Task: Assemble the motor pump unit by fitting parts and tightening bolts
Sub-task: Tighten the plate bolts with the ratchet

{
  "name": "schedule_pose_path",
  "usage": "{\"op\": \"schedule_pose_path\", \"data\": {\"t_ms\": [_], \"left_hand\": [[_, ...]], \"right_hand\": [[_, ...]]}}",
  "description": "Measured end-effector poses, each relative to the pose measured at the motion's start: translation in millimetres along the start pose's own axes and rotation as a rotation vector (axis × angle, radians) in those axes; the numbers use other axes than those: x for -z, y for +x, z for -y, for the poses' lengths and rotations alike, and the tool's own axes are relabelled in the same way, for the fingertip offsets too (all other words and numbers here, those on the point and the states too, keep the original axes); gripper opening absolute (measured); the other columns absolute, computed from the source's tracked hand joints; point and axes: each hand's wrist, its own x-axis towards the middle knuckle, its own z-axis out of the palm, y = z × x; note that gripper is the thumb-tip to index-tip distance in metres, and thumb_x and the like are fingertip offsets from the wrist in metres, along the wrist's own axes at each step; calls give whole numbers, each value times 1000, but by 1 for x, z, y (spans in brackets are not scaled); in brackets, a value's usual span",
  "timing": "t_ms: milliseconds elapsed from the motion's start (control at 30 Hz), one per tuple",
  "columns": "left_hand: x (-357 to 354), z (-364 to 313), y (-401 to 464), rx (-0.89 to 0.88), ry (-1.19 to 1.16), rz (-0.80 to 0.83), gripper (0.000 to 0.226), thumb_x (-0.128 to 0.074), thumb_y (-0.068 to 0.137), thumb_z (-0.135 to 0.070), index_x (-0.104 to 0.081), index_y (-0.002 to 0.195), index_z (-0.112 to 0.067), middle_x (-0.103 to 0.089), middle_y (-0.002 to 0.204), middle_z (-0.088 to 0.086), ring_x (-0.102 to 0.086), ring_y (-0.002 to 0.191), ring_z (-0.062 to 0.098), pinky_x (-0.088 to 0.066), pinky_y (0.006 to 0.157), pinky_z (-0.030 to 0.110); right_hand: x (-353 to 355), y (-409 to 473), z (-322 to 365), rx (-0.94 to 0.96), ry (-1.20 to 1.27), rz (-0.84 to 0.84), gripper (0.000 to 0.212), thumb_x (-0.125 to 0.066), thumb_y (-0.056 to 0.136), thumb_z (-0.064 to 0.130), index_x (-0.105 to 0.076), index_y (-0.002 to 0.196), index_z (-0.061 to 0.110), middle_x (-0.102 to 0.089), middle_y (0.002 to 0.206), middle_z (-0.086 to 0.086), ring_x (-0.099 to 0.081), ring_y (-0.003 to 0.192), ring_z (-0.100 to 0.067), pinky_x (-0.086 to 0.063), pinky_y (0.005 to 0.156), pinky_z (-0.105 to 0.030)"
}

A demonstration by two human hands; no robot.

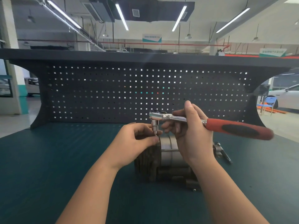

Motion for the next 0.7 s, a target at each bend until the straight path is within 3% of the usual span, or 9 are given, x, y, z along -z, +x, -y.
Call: {"op": "schedule_pose_path", "data": {"t_ms": [100,233,333,433,533,600,667,700], "left_hand": [[0,-1,-1,-47,52,8,12,-67,89,-11,-73,90,-22,-75,93,-12,-69,92,2,-42,94,27],[-4,-3,-1,-57,-150,-41,30,-45,84,-18,-69,102,-14,-75,100,0,-68,100,11,-49,78,17],[-9,-2,-1,-92,-201,-87,32,-42,82,-15,-66,103,-9,-73,101,10,-68,100,22,-54,81,27],[-13,-3,-2,-150,-164,-141,29,-54,80,-22,-68,102,-8,-71,91,21,-64,93,41,-56,84,44],[-13,-2,-3,-147,-190,-144,24,-64,79,-21,-71,100,-12,-76,87,7,-71,89,29,-58,78,31],[-15,-4,-3,-127,-180,-152,26,-71,73,-36,-74,94,-21,-76,84,3,-72,86,24,-57,78,35],[-18,-6,-2,-95,-177,-159,27,-72,65,-49,-74,83,-28,-75,76,0,-72,77,21,-55,71,37],[-19,-8,-2,-90,-163,-172,26,-70,64,-55,-73,74,-32,-73,67,-4,-69,66,13,-51,64,30]], "right_hand": [[2,4,2,-60,39,23,35,-48,98,26,-57,67,10,-56,45,-6,-62,47,-23,-49,47,-26],[1,0,3,-18,15,5,34,-47,97,25,-53,68,8,-57,45,-4,-61,45,-23,-47,47,-25],[-3,-7,-1,103,-85,-26,36,-52,92,33,-56,61,16,-60,51,-7,-61,45,-24,-47,46,-26],[-11,-14,-5,200,-224,-76,39,-51,86,47,-52,61,17,-60,58,-5,-60,51,-30,-49,50,-31],[-15,-18,-6,266,-273,-104,43,-47,87,47,-48,64,11,-57,57,-10,-56,49,-25,-46,49,-25],[-19,-23,-8,336,-347,-147,44,-45,89,46,-45,65,10,-53,57,-12,-49,47,-13,-40,45,-22],[-30,-29,-11,389,-519,-228,44,-41,90,49,-38,68,12,-46,57,-11,-43,47,-11,-39,47,-30],[-36,-32,-12,429,-646,-276,43,-39,91,49,-33,67,14,-40,53,-9,-41,48,-14,-39,48,-34]]}}
